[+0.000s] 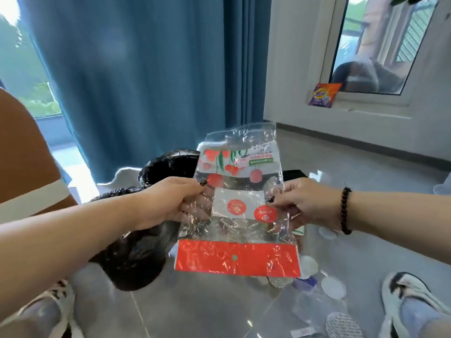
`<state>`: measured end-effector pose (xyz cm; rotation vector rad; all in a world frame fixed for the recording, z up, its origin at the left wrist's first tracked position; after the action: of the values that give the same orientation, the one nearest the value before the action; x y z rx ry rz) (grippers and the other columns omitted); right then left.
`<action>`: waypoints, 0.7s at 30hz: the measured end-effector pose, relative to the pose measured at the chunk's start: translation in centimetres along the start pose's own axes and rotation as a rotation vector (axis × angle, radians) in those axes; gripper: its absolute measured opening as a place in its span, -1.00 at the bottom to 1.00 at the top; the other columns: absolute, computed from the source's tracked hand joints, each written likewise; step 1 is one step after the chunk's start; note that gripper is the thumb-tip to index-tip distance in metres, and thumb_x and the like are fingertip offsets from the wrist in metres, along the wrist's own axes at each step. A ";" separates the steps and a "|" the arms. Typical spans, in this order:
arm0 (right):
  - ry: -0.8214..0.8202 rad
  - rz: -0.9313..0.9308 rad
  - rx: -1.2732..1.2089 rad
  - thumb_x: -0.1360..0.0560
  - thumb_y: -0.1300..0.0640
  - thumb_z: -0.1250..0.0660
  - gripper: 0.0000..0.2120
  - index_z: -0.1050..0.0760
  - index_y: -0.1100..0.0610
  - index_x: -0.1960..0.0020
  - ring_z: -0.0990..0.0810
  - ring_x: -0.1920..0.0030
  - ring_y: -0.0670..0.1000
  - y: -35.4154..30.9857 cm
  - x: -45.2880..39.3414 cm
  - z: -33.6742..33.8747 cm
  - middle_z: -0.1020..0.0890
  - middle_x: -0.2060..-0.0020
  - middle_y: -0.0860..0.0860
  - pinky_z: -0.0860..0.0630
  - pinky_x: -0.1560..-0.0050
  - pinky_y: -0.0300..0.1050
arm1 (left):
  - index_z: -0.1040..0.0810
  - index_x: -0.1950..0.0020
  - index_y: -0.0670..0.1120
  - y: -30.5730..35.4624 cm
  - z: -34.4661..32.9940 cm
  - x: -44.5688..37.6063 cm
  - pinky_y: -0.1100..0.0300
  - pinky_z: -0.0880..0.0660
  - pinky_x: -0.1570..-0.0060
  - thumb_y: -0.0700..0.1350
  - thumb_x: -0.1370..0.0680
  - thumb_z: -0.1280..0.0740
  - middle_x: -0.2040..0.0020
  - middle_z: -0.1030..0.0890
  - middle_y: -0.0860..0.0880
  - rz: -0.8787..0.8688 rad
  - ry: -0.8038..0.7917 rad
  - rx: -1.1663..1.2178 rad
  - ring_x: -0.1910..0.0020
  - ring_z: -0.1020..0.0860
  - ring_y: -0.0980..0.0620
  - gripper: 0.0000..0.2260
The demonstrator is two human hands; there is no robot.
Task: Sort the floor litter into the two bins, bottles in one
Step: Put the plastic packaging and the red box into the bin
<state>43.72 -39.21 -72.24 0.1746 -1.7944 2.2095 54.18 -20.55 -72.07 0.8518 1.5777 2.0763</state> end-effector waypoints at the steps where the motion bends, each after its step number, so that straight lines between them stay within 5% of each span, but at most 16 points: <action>1: -0.014 -0.005 -0.039 -0.55 0.35 -0.20 -0.86 -0.53 0.32 -0.02 -0.58 0.44 -0.01 0.4 0.0 -0.1 -0.61 0.25 0.21 -0.53 0.50 -0.17 | -0.59 -0.11 -0.19 -0.2 -0.1 0.2 0.12 -0.52 0.24 -0.14 -0.64 -0.18 0.03 -0.67 -0.20 0.018 -0.026 0.017 0.30 -0.65 -0.04 -0.78; 6: -0.088 -0.107 -0.291 -0.58 0.34 -0.14 -0.77 -0.47 0.26 -0.18 -0.64 0.33 0.14 3.5 0.0 -2.8 -0.65 0.12 0.30 -0.56 0.27 0.02 | -0.57 -0.17 -0.19 -2.5 0.1 0.4 0.23 -0.56 0.44 -0.31 -0.62 -0.15 0.07 -0.69 -0.20 0.097 -0.082 0.175 0.36 -0.65 -0.01 -0.76; 11: -0.013 -0.132 -0.409 -0.64 0.00 -0.06 -0.63 -0.58 0.17 -0.06 -0.61 0.36 0.12 5.1 -1.3 -4.6 -0.68 0.27 0.15 -0.50 0.34 -0.08 | -0.56 -0.13 -0.15 -4.1 0.6 0.7 0.24 -0.52 0.51 -0.36 -0.61 -0.15 0.19 -0.69 -0.21 0.137 -0.065 0.177 0.39 -0.65 -0.03 -0.75; 16: 0.023 -0.126 -0.269 -0.60 0.29 -0.09 -0.79 -0.42 0.30 -0.16 -0.57 0.47 0.07 5.1 -1.9 -3.0 -0.67 0.31 0.16 -0.43 0.39 -0.13 | -0.58 -0.17 -0.13 -4.4 1.4 1.0 0.29 -0.43 0.50 -0.33 -0.61 -0.16 0.19 -0.69 -0.18 0.091 -0.069 -0.027 0.42 -0.60 0.00 -0.73; 21: -0.008 -0.037 -0.404 -0.56 0.35 -0.10 -0.68 -0.42 0.25 -0.27 -0.59 0.30 0.19 2.2 -1.8 -2.8 -0.69 0.15 0.21 -0.44 0.30 -0.03 | -0.61 -0.14 -0.16 -3.4 1.7 1.3 0.23 -0.60 0.40 -0.40 -0.60 -0.12 0.06 -0.68 -0.25 0.097 -0.039 0.332 0.35 -0.66 -0.03 -0.68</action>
<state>45.04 -37.16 -75.38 0.1286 -2.1740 1.7749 54.20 -17.55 -74.68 1.0928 1.9262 1.8741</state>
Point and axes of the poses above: each hand's wrist, its own x-axis away from the middle knuckle, its own z-axis out of the back of the hand, y = z × x, the point moved 10 cm from there along -x, towards the middle knuckle
